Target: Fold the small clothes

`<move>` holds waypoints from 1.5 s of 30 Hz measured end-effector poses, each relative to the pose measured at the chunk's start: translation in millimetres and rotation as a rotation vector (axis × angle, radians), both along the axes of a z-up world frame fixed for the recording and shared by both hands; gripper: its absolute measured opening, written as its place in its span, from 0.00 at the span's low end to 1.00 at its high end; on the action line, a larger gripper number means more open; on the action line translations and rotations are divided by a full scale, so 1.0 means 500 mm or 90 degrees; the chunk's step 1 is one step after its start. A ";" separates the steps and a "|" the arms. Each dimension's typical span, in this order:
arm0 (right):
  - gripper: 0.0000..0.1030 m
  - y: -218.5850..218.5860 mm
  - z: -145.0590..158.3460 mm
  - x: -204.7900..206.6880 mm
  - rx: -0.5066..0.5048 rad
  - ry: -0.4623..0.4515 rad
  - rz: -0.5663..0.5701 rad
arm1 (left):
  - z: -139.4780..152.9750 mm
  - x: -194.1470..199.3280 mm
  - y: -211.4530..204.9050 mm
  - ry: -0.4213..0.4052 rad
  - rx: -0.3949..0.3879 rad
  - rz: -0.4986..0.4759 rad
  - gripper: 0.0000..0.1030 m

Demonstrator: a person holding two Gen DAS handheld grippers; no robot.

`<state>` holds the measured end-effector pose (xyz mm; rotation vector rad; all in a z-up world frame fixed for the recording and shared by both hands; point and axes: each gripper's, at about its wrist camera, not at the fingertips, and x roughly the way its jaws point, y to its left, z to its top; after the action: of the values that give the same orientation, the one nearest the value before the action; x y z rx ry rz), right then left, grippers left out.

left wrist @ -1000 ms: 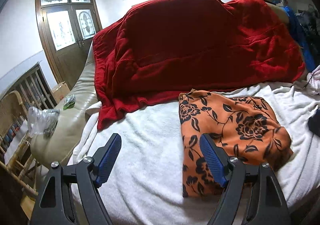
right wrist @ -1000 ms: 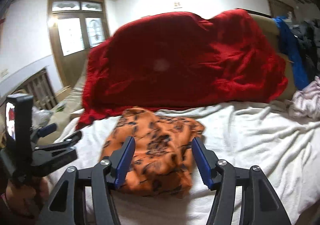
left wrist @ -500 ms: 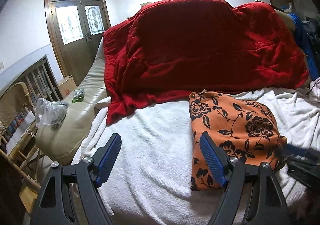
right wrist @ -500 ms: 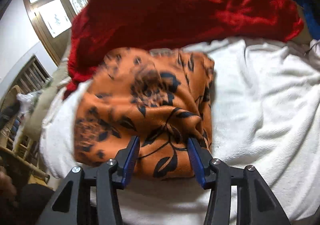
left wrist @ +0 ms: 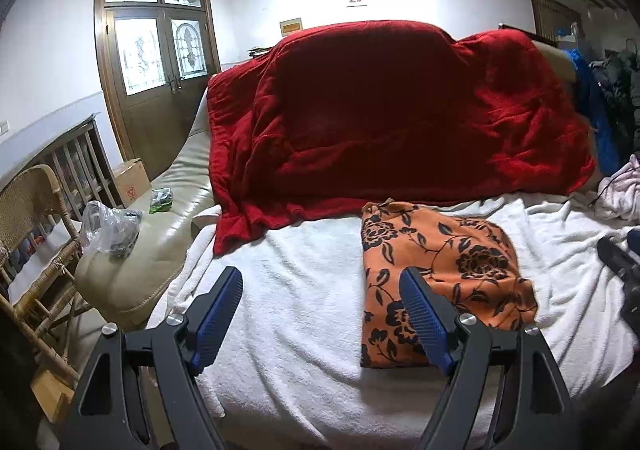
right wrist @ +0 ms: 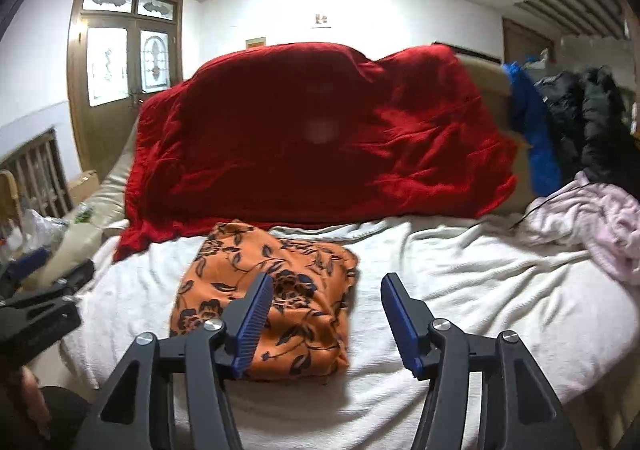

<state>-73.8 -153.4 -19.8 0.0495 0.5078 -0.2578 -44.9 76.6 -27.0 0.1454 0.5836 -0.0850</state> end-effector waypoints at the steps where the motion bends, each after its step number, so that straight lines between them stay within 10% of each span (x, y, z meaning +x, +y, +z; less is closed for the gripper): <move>1: 0.59 0.003 -0.001 -0.003 0.000 0.004 0.000 | 0.006 -0.009 0.002 -0.004 -0.003 0.004 0.79; 45: 0.59 0.078 0.036 -0.042 -0.011 -0.041 0.029 | 0.052 -0.086 0.012 -0.041 -0.021 -0.035 0.79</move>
<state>-94.8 -114.4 -2.1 0.0298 0.4426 -0.2149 -87.7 82.3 -1.1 0.1314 0.5136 -0.1420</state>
